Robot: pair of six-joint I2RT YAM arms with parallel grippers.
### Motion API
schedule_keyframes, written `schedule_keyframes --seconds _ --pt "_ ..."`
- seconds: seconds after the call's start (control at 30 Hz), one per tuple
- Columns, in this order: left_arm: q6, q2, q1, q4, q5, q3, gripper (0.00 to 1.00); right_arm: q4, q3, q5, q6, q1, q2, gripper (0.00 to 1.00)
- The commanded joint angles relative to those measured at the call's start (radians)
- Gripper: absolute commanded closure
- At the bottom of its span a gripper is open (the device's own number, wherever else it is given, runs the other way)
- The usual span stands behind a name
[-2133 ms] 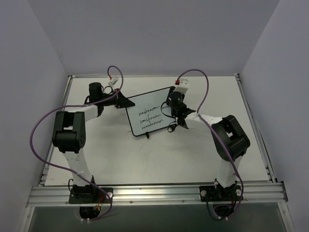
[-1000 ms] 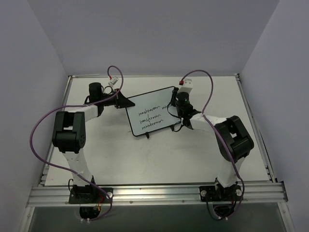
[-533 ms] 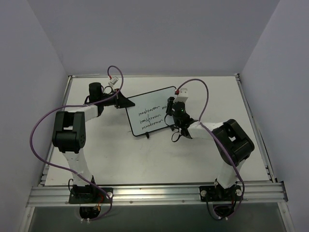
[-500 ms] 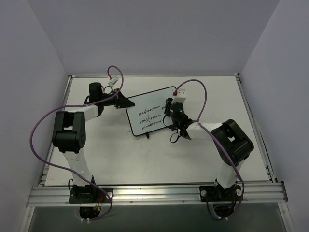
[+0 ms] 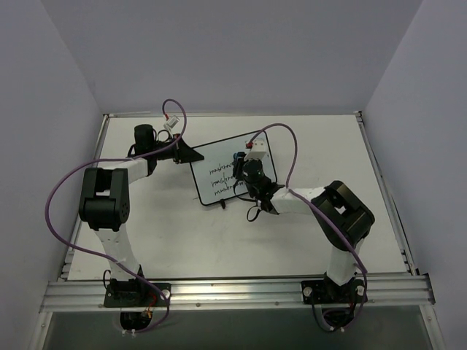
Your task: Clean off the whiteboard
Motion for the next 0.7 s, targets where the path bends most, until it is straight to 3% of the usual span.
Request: schedule_keyframes --seconds 0.0,0.33,0.67 --pt "0.2 0.026 0.022 -0.021 -0.202 -0.03 0.98 -0.063 0.013 0.049 0.025 -0.09 0.001 1.0" --pt "0.2 0.026 0.022 -0.021 -0.2 -0.031 0.98 -0.094 -0.059 0.046 0.091 -0.269 -0.008 1.0" --pt "0.199 0.026 0.022 -0.021 -0.2 -0.03 0.98 -0.05 -0.067 -0.051 0.074 -0.262 -0.034 1.0"
